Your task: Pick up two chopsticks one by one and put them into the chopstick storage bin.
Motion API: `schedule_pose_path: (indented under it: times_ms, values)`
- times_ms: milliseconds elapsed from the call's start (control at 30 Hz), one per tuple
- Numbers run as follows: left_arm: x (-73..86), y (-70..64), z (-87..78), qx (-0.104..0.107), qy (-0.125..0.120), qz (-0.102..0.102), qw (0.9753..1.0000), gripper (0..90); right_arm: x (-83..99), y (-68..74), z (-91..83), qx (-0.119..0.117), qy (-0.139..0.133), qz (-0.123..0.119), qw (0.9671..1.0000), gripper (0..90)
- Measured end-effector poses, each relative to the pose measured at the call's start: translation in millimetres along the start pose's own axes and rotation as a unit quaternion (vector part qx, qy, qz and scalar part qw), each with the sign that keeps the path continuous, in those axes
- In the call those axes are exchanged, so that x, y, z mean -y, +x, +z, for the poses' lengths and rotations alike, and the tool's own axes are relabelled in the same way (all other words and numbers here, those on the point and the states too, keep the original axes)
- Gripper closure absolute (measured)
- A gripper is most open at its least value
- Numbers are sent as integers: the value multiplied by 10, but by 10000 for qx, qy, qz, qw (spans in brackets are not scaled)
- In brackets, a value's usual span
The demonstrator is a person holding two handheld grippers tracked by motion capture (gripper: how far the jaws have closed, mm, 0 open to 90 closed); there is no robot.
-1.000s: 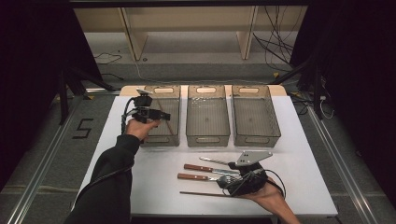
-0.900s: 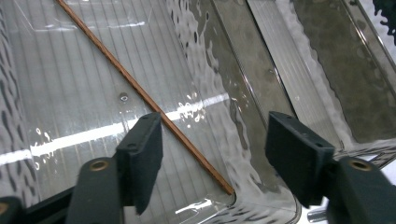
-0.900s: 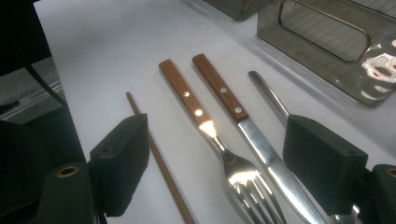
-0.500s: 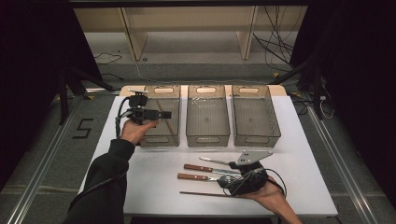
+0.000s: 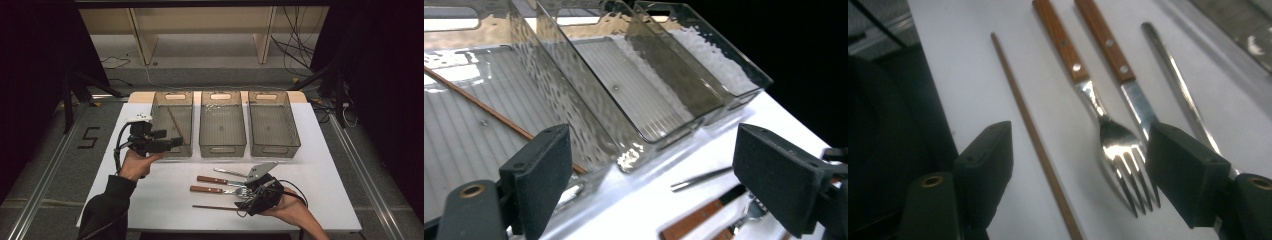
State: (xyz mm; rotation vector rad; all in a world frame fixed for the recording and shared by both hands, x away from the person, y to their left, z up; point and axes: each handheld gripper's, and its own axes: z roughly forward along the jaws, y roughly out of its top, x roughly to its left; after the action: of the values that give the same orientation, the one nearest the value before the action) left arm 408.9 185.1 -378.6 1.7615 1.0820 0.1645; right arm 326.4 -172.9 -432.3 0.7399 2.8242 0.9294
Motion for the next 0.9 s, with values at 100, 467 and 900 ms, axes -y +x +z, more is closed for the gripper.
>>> schedule_pose_path:
  times_ms: [100,467,900]
  values:
    - [125,-45,-46,58,-48,91,9999,157,2,-7,1,5,255,-59,9997,315]
    - [414,-186,-112,51,-135,382,9992,157,-12,17,19,-146,1011,-227,9945,416]
    - [700,-250,-64,-1,-56,544,9985,157,22,9,166,-60,1748,-567,9830,525]
